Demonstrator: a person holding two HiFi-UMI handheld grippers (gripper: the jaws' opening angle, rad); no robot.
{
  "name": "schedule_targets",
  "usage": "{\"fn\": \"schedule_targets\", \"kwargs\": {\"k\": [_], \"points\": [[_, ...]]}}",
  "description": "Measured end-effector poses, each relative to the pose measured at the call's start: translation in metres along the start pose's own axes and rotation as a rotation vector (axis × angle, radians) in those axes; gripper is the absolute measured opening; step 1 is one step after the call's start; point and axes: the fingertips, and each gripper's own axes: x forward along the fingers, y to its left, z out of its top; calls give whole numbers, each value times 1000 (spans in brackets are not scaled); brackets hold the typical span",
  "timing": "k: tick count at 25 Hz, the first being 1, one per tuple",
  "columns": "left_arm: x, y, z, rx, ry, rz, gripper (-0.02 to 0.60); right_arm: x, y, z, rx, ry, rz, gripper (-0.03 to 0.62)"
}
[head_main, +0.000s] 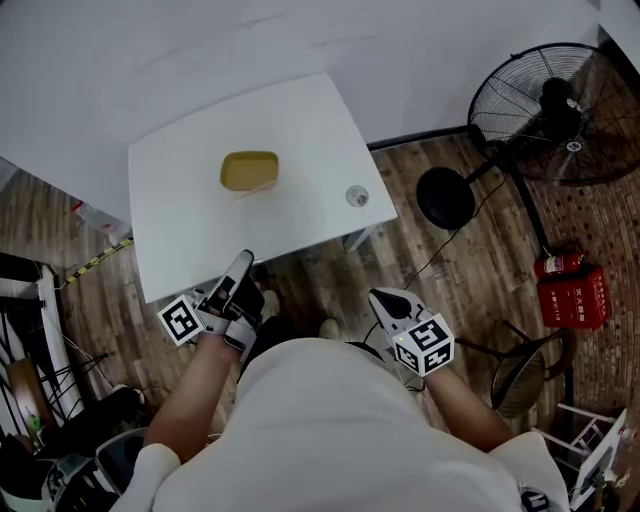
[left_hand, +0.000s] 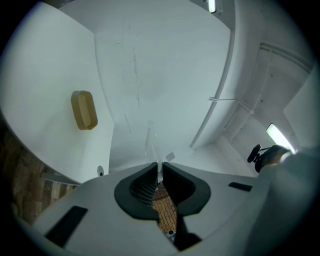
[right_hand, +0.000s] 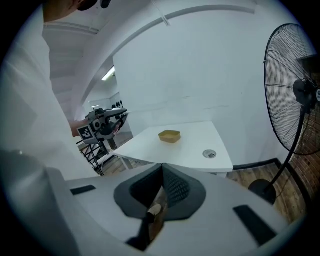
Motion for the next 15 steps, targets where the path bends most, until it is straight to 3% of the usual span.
{"fn": "schedule_targets", "kwargs": {"k": [15], "points": [[-25,-30,-23,19,-35,-29,43,-18,10,-7,-42,-17,24,7]]}}
